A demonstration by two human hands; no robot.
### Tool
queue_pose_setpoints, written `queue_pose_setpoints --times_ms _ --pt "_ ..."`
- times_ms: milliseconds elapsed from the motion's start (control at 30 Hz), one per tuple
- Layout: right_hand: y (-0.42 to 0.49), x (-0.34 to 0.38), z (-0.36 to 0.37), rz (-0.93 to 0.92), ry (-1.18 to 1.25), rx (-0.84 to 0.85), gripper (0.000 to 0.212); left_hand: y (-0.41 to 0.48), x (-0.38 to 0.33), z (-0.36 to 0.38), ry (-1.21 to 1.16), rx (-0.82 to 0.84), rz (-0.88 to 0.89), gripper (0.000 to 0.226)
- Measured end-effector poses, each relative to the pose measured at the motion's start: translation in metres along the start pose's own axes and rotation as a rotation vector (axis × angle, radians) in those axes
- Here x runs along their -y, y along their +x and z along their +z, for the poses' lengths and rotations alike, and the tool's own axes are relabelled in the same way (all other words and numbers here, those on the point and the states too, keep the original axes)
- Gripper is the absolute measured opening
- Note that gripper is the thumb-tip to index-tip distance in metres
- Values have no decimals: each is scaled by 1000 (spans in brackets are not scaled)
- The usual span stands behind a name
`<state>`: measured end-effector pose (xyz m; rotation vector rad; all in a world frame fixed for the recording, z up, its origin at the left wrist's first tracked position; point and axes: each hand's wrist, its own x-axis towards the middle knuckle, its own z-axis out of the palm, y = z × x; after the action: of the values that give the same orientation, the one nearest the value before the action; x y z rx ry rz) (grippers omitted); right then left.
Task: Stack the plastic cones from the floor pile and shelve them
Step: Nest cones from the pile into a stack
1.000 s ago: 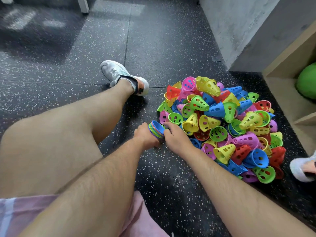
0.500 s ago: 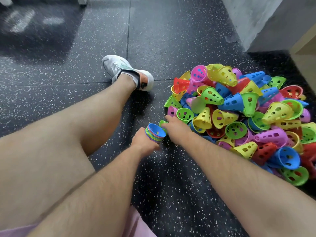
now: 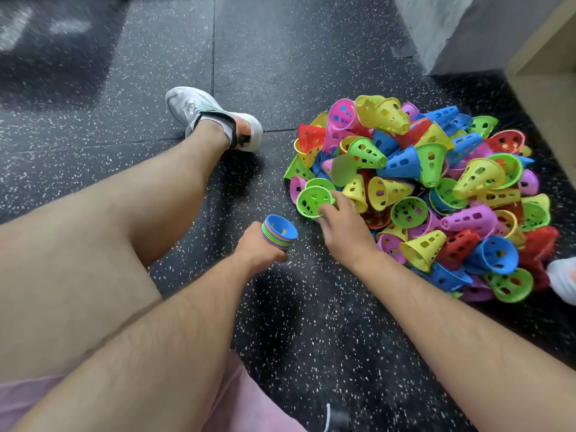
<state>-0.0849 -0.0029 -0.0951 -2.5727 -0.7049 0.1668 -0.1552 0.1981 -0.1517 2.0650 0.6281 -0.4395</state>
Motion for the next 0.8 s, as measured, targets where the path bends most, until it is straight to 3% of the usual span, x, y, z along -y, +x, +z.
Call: queue_pose_setpoints --times_ms 167,467,567,800 --pt "-22 -1 -11 98 235 -158 20 -7 -12 5 6 26 49 45" --pt "-43 17 -25 50 207 216 27 -30 -55 7 18 92 199 21" --pt "-54 24 -35 74 200 220 30 -43 -75 1 76 159 234 15" --pt "-65 27 -57 156 238 259 25 -60 -105 2 238 206 209 22"
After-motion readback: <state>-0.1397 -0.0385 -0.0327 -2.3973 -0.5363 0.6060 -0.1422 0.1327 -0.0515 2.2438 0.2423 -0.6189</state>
